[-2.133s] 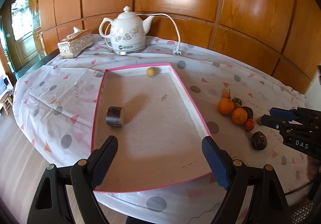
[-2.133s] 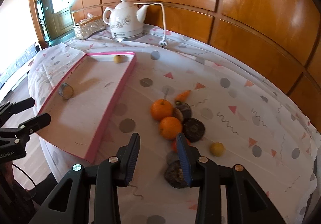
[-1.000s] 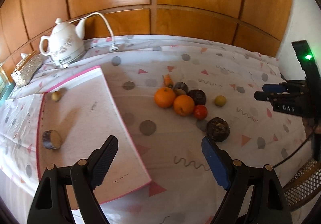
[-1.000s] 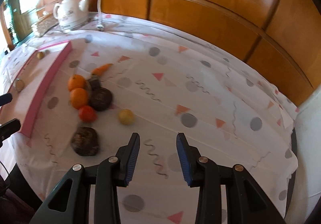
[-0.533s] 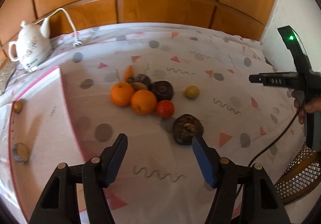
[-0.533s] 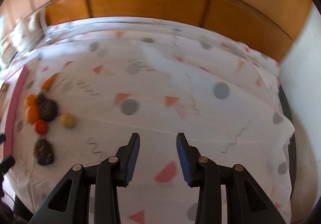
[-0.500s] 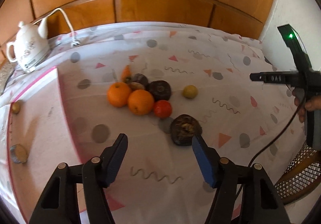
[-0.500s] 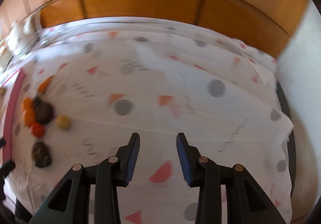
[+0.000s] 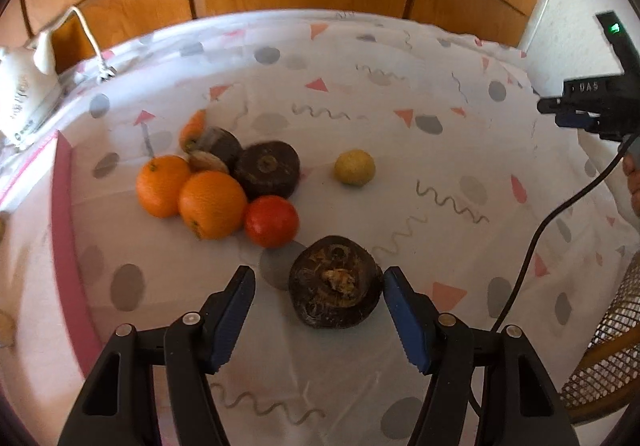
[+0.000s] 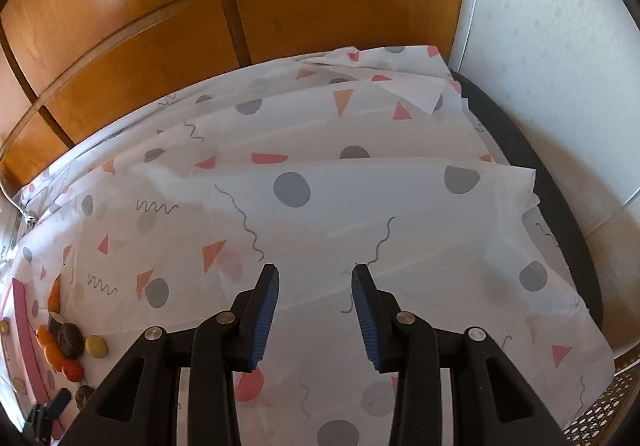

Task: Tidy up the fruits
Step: 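Reach the left gripper to the dark round fruit and grasp it, then carry the dark round fruit into the pink tray and open the left gripper, then grasp the second yellow fruit with the right gripper while the left gripper withdraws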

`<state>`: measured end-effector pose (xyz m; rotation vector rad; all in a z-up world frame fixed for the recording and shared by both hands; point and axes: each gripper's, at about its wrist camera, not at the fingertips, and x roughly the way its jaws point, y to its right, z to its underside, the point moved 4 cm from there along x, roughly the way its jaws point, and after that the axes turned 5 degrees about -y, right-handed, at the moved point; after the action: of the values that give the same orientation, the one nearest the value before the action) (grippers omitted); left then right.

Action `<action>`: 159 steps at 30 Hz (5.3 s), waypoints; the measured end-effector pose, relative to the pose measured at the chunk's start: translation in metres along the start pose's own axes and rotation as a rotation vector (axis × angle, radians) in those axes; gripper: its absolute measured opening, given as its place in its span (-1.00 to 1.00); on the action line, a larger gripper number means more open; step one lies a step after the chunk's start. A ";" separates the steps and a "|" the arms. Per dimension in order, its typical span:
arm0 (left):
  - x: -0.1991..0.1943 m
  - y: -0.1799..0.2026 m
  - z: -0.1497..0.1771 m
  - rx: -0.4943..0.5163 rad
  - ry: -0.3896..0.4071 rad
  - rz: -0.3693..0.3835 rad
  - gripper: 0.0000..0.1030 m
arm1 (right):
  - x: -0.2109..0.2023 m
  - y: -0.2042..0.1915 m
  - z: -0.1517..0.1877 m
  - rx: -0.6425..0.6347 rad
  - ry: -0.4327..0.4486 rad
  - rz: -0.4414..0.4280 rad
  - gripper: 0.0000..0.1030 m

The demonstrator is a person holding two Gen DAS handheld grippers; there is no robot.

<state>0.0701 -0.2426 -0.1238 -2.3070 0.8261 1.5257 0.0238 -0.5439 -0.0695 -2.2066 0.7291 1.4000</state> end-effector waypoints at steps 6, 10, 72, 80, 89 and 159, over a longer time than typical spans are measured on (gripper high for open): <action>0.004 0.004 0.004 0.039 0.042 -0.041 -0.01 | 0.004 -0.014 0.004 -0.057 -0.020 -0.020 -0.26; 0.002 0.001 0.006 0.032 0.038 -0.016 -0.02 | 0.008 -0.016 0.005 -0.065 -0.031 -0.018 -0.26; -0.084 -0.297 0.034 -0.616 0.177 -0.273 -0.01 | -0.006 -0.200 0.086 -0.716 -0.030 -0.459 -0.26; -0.090 -0.301 0.037 -0.638 0.188 -0.290 0.12 | 0.010 -0.216 0.096 -0.777 -0.046 -0.418 -0.26; -0.109 -0.268 0.051 -0.611 0.210 -0.285 0.26 | 0.025 -0.222 0.098 -0.815 -0.049 -0.364 -0.28; -0.136 -0.199 0.114 -0.566 0.214 -0.284 0.71 | 0.023 -0.215 0.096 -0.852 0.022 -0.231 -0.12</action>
<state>0.0605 0.0177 -0.0674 -2.8656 0.0837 1.5422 0.1014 -0.3245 -0.1135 -2.7886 -0.1889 1.7640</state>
